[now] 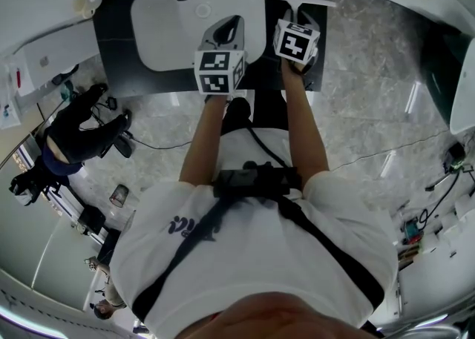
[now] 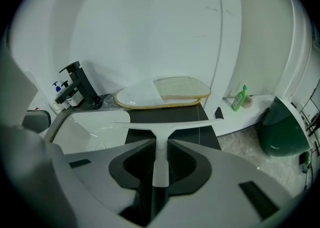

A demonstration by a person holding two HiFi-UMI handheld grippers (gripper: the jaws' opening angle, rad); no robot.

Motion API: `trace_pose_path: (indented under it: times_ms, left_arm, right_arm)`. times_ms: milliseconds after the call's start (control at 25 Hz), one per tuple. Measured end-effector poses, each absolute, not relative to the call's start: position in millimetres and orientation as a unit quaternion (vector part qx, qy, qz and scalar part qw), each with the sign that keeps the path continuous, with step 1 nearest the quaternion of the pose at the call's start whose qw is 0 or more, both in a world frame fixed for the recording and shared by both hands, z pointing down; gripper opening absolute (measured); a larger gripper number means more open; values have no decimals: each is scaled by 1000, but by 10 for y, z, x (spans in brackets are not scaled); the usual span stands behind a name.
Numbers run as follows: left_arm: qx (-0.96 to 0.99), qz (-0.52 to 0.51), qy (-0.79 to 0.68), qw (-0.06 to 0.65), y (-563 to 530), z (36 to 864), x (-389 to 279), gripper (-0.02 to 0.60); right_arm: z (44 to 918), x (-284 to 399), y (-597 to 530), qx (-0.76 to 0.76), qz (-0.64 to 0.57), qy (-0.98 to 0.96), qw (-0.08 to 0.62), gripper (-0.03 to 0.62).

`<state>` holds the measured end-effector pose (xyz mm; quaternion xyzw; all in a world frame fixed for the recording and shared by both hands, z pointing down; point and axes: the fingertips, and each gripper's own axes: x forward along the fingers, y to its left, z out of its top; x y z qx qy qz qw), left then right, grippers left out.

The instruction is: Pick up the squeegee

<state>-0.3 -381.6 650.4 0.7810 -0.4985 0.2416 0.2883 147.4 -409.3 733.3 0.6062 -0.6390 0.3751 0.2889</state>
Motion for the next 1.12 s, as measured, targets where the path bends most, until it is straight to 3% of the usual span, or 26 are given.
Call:
trace_pose_path:
  times_ms: [600,1120]
  left_arm:
    - [786,232,-501,277,-3611,6350,-70,12]
    - [798,185,-526,229,-3319,5698,-402,12]
  right_arm:
    - [7359,1566,-3991,612,387,-634,271,83]
    - [6166,1357,-3757,640,258,-701,181,81]
